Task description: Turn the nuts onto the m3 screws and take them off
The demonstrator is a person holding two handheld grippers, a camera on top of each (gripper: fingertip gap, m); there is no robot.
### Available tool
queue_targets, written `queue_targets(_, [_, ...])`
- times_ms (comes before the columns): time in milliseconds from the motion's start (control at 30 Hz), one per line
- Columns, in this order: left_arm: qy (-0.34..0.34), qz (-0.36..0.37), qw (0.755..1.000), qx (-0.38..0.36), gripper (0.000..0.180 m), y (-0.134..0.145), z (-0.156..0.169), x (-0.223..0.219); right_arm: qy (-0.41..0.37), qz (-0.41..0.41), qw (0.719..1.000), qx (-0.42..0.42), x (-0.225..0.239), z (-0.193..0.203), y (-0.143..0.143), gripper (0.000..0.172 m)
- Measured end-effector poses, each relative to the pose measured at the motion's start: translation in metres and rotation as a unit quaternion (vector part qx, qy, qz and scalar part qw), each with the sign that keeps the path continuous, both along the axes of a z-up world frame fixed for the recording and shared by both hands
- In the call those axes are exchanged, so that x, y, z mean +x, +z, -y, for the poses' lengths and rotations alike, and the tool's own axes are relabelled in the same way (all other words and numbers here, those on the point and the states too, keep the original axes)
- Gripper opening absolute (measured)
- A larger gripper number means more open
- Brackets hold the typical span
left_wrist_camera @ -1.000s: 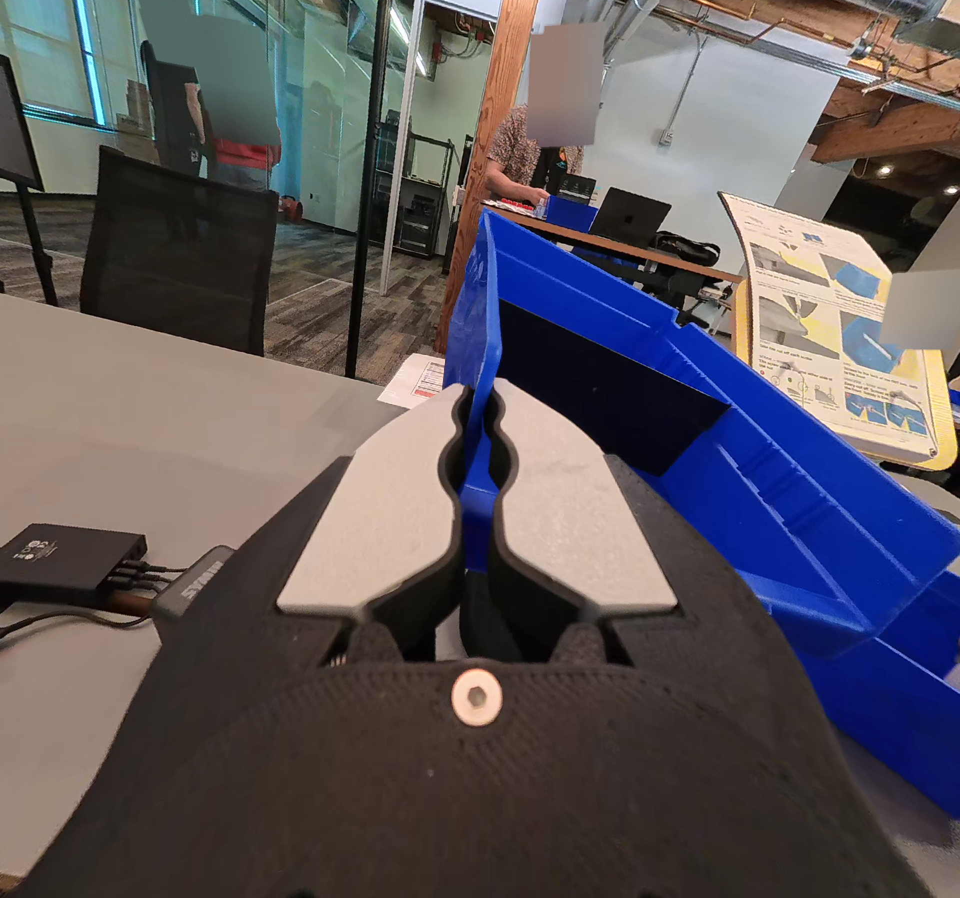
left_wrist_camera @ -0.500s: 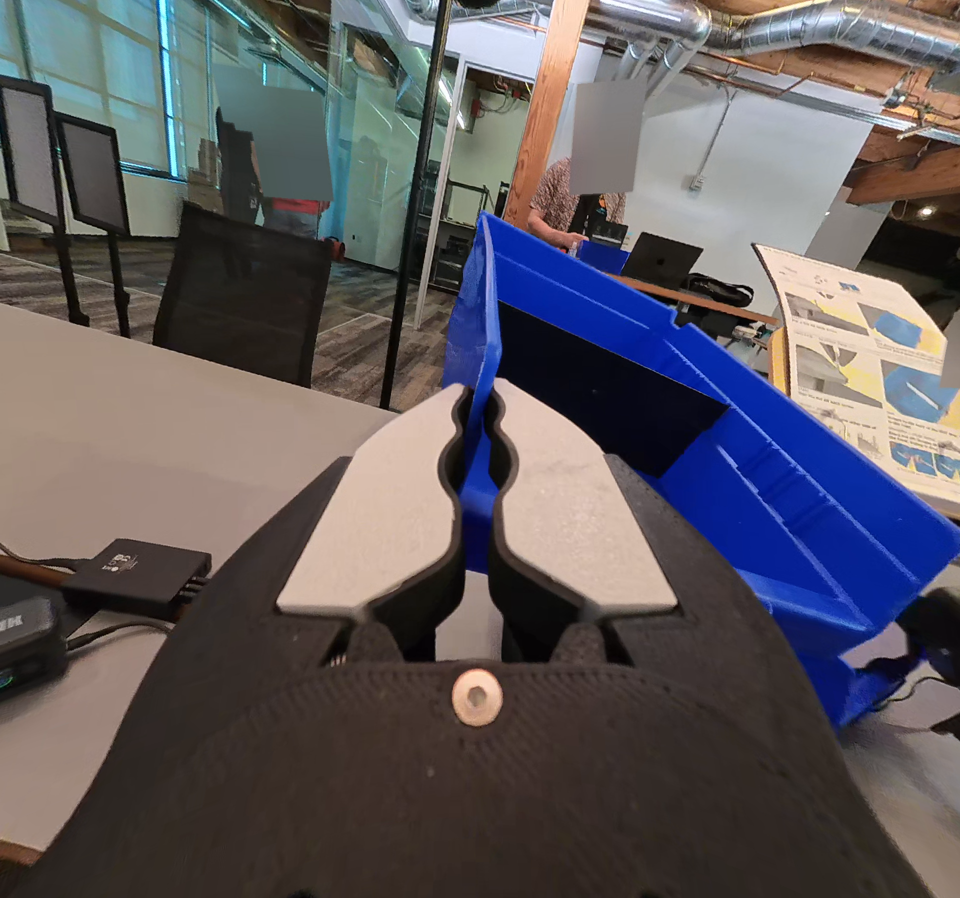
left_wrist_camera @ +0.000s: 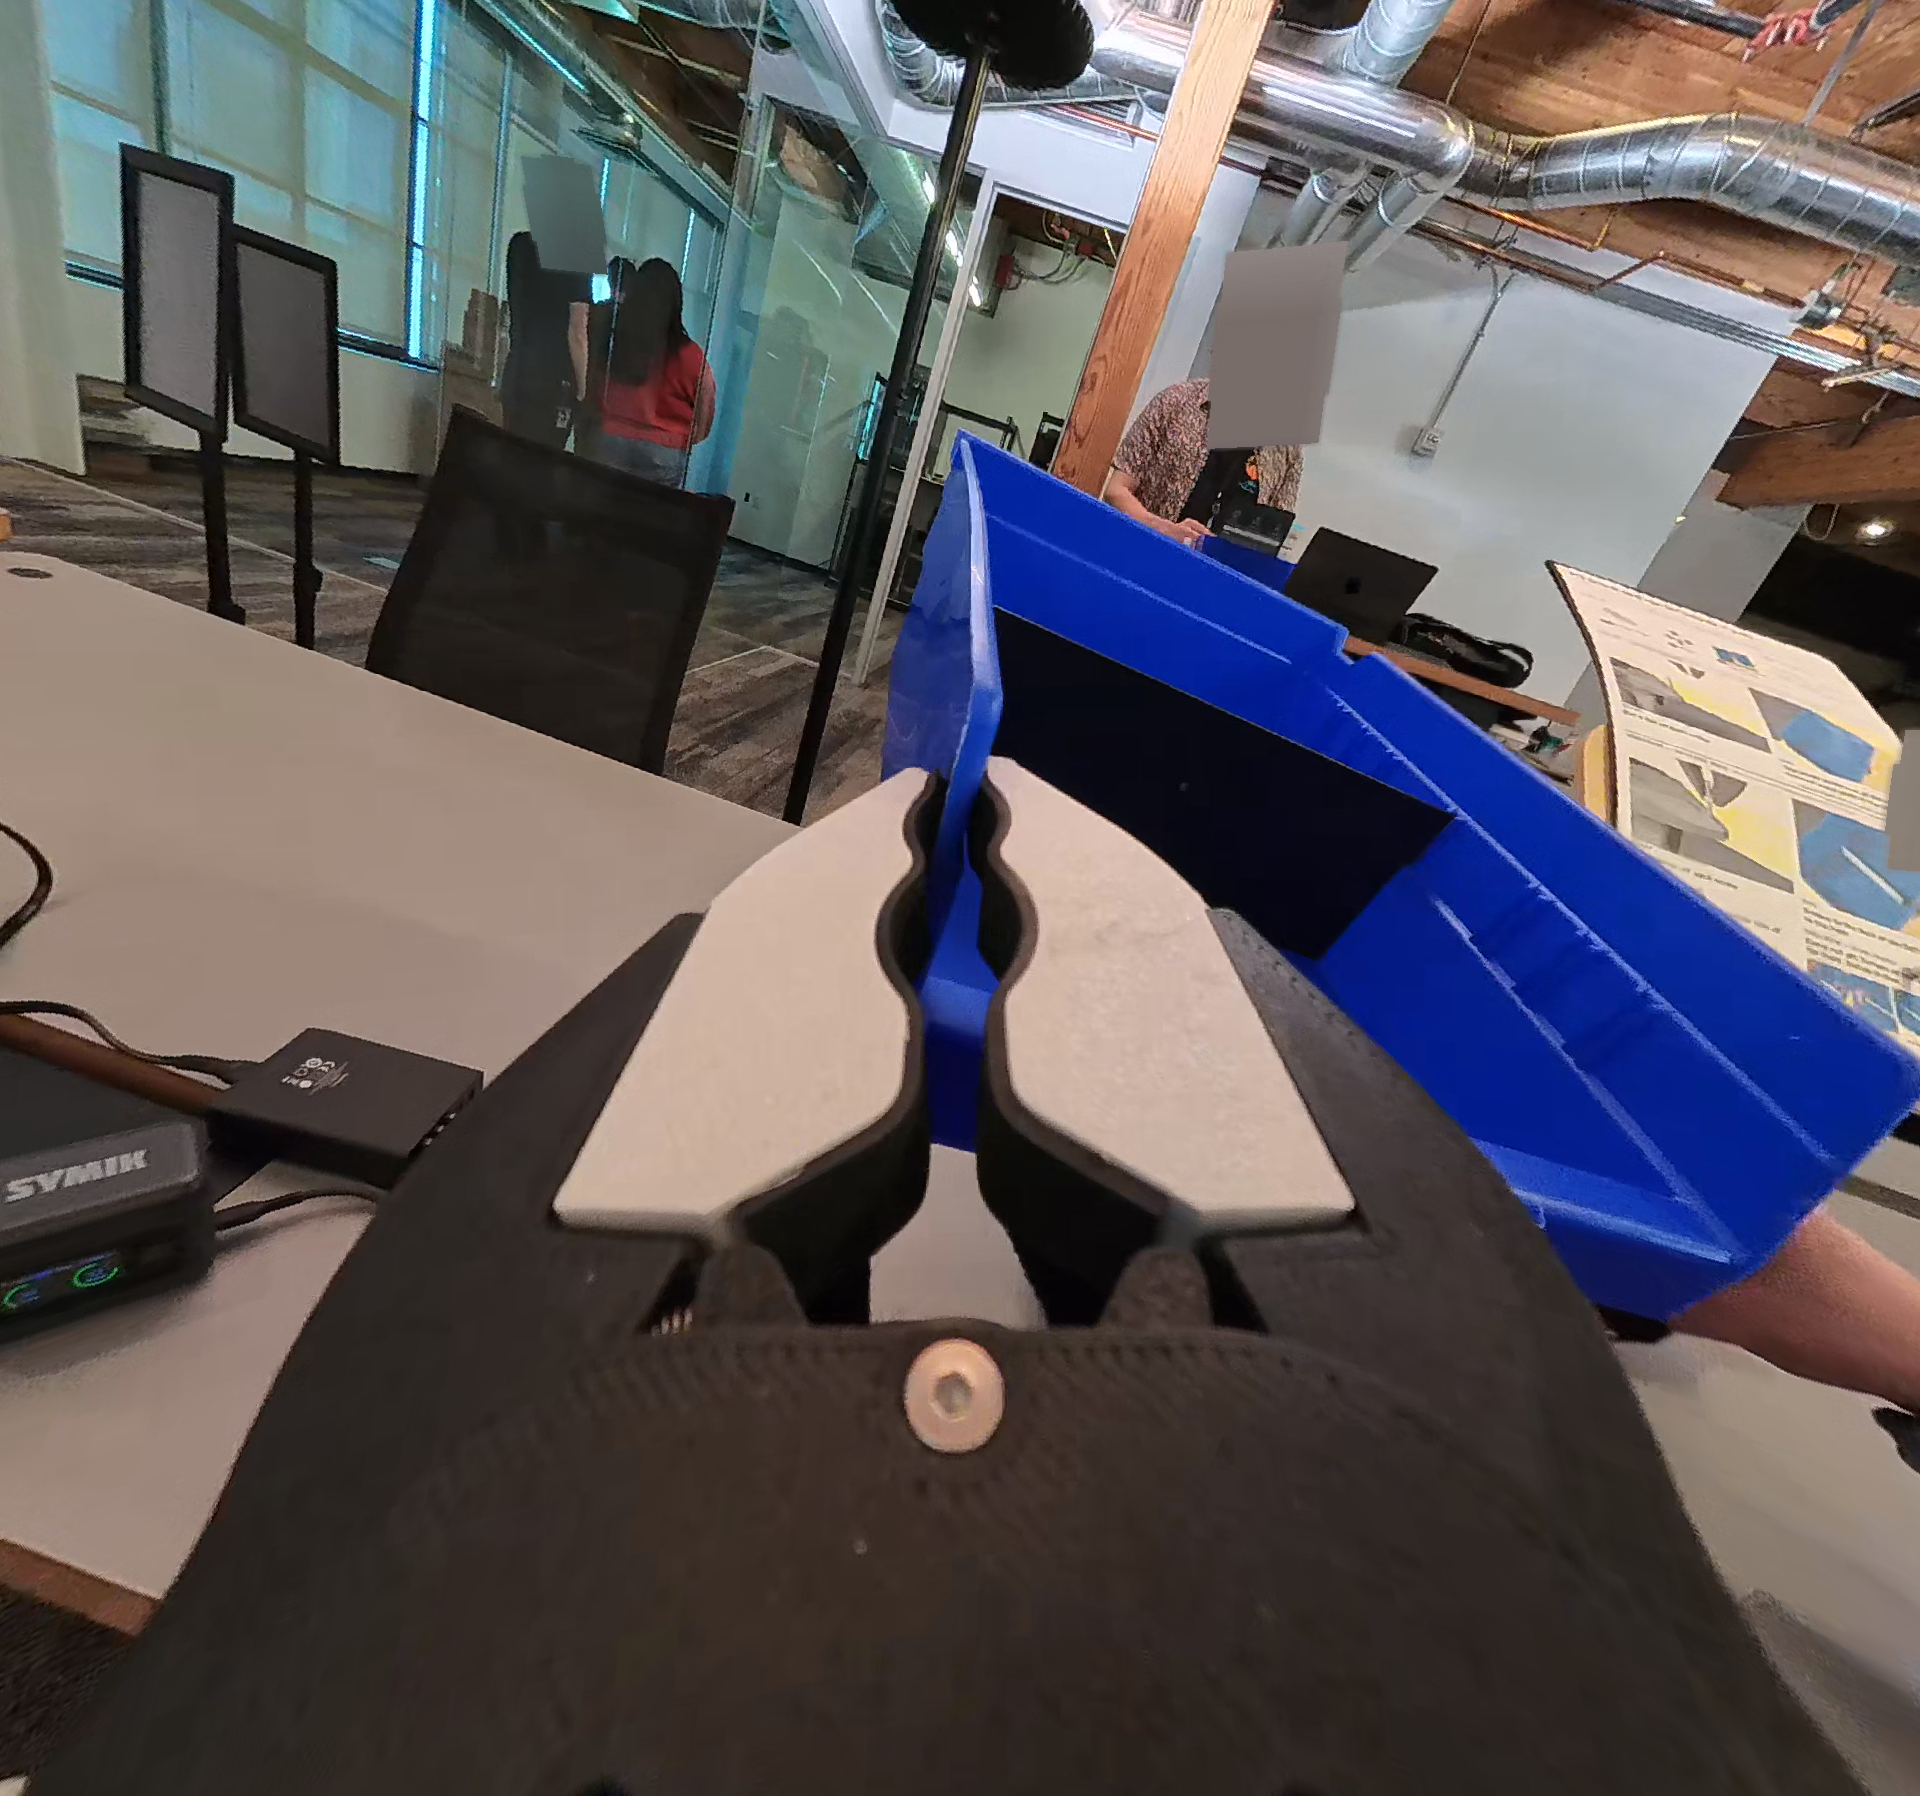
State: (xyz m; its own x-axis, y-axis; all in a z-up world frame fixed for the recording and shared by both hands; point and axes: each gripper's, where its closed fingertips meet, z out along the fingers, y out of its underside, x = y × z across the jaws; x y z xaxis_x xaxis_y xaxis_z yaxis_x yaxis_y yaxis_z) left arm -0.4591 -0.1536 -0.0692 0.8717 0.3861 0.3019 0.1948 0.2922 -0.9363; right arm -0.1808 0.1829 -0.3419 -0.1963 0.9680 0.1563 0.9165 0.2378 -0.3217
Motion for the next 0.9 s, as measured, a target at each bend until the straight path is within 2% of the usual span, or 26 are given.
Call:
queue_targets(500, [-0.020, 0.004, 1.000, 0.000, 0.002, -0.004, -0.020, 0.009, -0.097, -0.021, 0.995, 0.025, -0.062, -0.054, 0.002, 0.033])
queue_targets(567, [-0.021, 0.000, 1.000, 0.002, 0.002, -0.002, -0.023, 0.012, -0.098, -0.041, 0.993, 0.052, -0.058, -0.057, 0.014, 0.047])
queue_targets(667, [-0.031, -0.001, 0.999, 0.012, 0.002, 0.002, -0.028, 0.018, -0.092, -0.121, 0.987, 0.056, -0.047, -0.039, 0.058, 0.052])
queue_targets(733, [-0.043, -0.008, 0.999, 0.018, 0.003, 0.008, -0.033, 0.027, -0.081, -0.215, 0.973, 0.008, -0.037, -0.011, 0.101, 0.060])
queue_targets(833, [-0.068, -0.026, 0.997, 0.031, 0.005, 0.021, -0.046, 0.050, -0.054, -0.369, 0.920, -0.120, -0.012, 0.046, 0.176, 0.064])
queue_targets(900, [-0.093, -0.033, 0.994, 0.043, 0.007, 0.031, -0.060, 0.072, -0.041, -0.442, 0.879, -0.175, 0.012, 0.075, 0.214, 0.069])
